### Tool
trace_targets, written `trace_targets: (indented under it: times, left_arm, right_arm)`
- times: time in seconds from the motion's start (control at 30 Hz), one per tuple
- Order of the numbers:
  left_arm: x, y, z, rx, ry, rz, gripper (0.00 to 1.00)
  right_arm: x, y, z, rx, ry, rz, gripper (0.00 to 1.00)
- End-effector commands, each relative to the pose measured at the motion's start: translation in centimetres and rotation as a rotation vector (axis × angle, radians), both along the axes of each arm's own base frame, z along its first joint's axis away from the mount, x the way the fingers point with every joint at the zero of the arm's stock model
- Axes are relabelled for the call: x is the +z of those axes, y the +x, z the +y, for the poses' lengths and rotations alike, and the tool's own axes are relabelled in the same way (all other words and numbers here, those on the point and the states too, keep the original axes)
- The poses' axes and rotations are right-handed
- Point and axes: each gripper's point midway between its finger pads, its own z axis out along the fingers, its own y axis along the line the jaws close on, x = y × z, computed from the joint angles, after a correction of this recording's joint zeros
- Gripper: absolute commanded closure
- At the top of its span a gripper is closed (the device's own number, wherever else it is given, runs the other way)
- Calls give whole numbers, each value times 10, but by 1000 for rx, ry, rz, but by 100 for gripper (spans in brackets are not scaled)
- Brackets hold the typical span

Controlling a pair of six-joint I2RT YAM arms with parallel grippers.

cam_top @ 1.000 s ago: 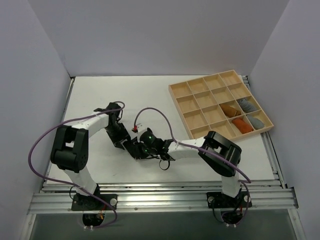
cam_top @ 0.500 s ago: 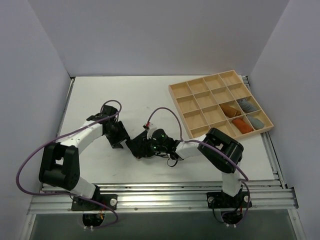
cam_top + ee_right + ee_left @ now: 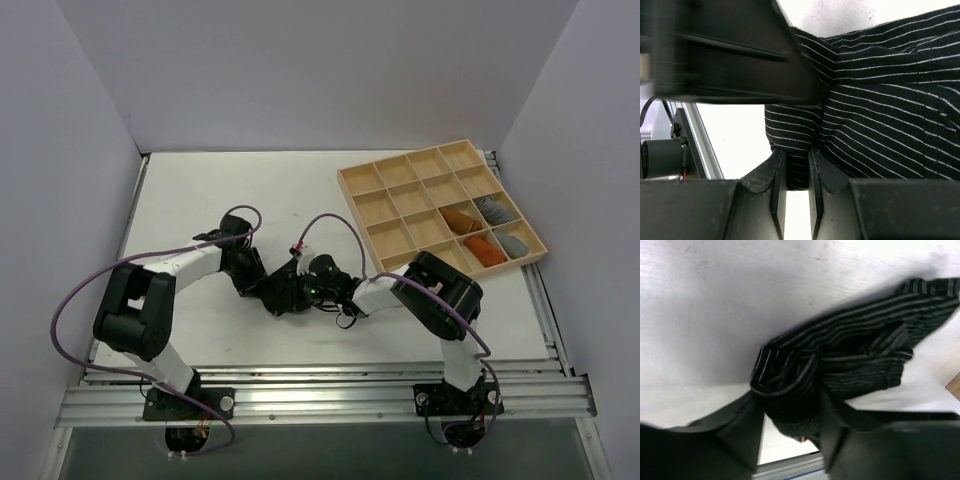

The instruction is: Roll the underwear

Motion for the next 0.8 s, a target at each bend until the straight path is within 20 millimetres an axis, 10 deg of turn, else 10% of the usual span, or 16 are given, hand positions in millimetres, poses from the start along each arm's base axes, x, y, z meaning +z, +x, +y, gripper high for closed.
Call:
trace_targets:
  times: [0.0, 0.2, 0.37, 0.77]
  left_arm:
    - [-15, 9, -6, -36, -7, -6, 55]
    - [-26, -7, 0, -72, 69, 81, 90]
    - [-21, -27, 8, -80, 162, 161, 95]
    - [-21, -44, 10, -78, 281, 277, 98]
  right_arm:
    - [-73, -25, -47, -28, -263, 156, 100]
    - [-56, -12, -59, -65, -377, 92, 78]
    - [-2, -2, -44, -92, -434, -79, 60]
    - [44, -8, -6, -51, -470, -342, 53]
